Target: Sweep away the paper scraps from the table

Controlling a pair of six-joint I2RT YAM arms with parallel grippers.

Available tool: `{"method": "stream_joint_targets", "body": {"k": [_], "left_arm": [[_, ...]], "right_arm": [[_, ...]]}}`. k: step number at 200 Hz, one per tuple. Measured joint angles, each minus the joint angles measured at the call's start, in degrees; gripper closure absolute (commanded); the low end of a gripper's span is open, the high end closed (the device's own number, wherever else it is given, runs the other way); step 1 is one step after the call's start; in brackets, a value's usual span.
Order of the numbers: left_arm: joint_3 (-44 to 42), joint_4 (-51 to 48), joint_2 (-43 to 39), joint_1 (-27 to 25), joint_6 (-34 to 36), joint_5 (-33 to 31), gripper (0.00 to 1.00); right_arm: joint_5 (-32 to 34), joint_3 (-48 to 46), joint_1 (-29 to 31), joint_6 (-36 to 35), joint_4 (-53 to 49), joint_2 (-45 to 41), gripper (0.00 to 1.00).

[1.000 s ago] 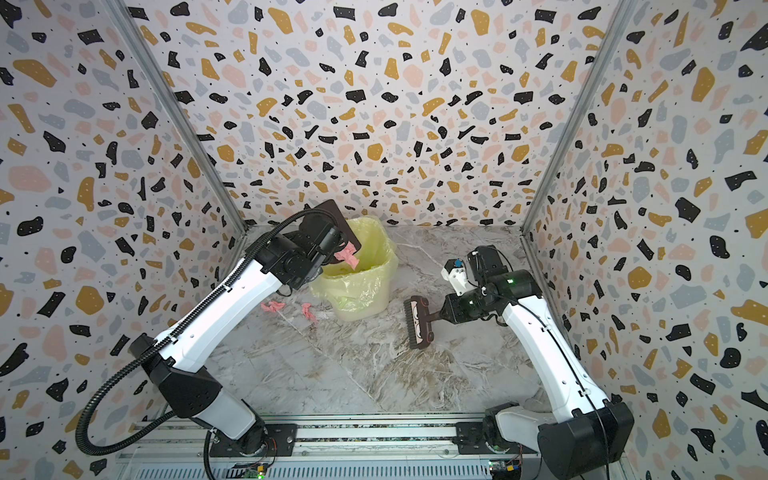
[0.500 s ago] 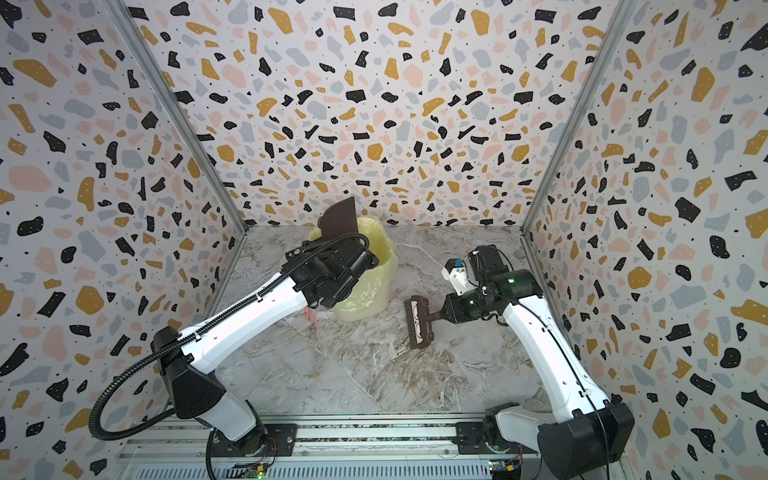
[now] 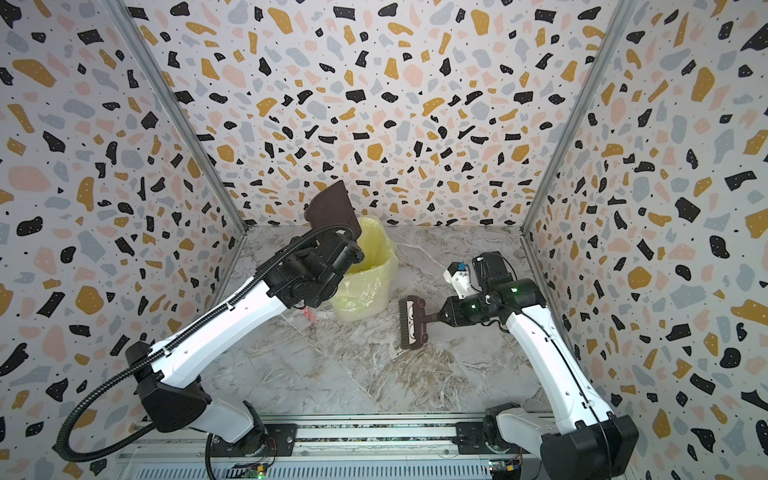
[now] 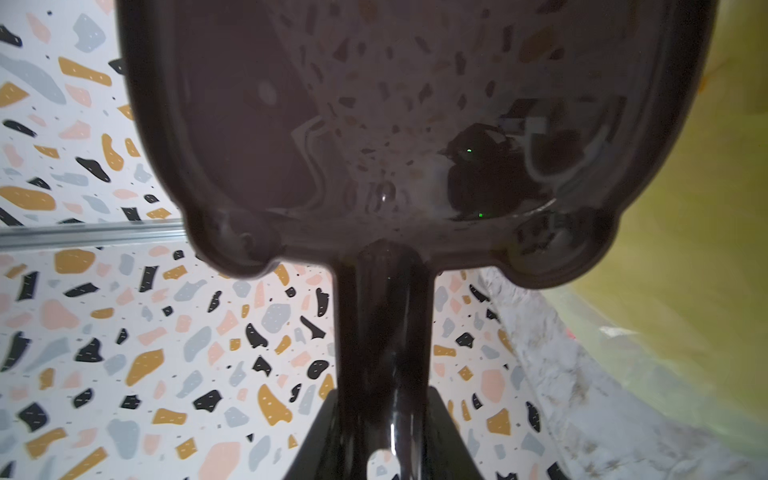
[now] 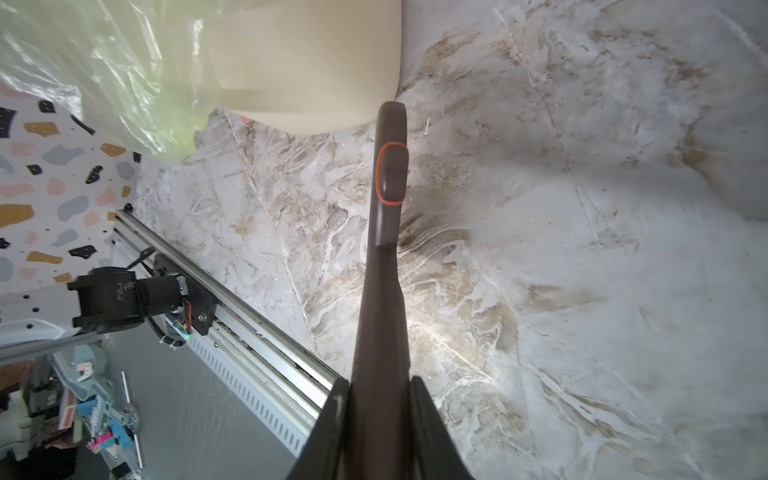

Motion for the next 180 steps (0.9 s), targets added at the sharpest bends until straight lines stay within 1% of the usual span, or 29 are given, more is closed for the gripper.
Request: {"method": "stream_joint_targets", "body": {"k": [21,36,50,65,95,112,133,157,180], "left_arm": [[-0.35,0.00,-3.82,0.00,-4.90,3.78,1.00],[-1.66,0.24,-7.26,0.00,-8.24,6.75,1.00],[-3.13,0.37,-10.34,0.00,-11.21,9.64,1.00],[-4.57,0.72,-12.94,0.00,-13.92,12.63,1.00],[-8.48,1.64,-17.92,-0.11,-18.34,19.32,1.00],[-10.60,1.88,-20.70,-0.15,-20.65,23.17,1.00],[-12.50,1.92,-23.87,-0.15,-22.95,27.08,1.00],[-14.27,1.90,-27.15,-0.15,-24.81,30.05,1.00],[-16.20,1.88,-29.81,-0.17,-25.77,31.82,1.00]], "right_arm": [[-1.44,-5.49,2.89,6.45,5.01,-4.96,1.00],[-1.68,-10.23,8.00,13.14,10.14,-9.16,1.00],[-0.68,-14.97,14.86,20.33,15.91,-12.96,1.00],[1.90,-19.30,23.02,27.78,22.08,-15.82,1.00],[11.65,-26.40,39.41,40.85,35.52,-17.64,1.00],[18.18,-29.88,47.65,46.73,44.78,-15.93,1.00],[25.66,-31.69,54.40,52.13,55.56,-10.40,1.00],[33.44,-31.78,58.49,57.37,67.89,-1.86,1.00],[39.36,-31.76,60.22,61.64,78.62,5.31,1.00]]}}
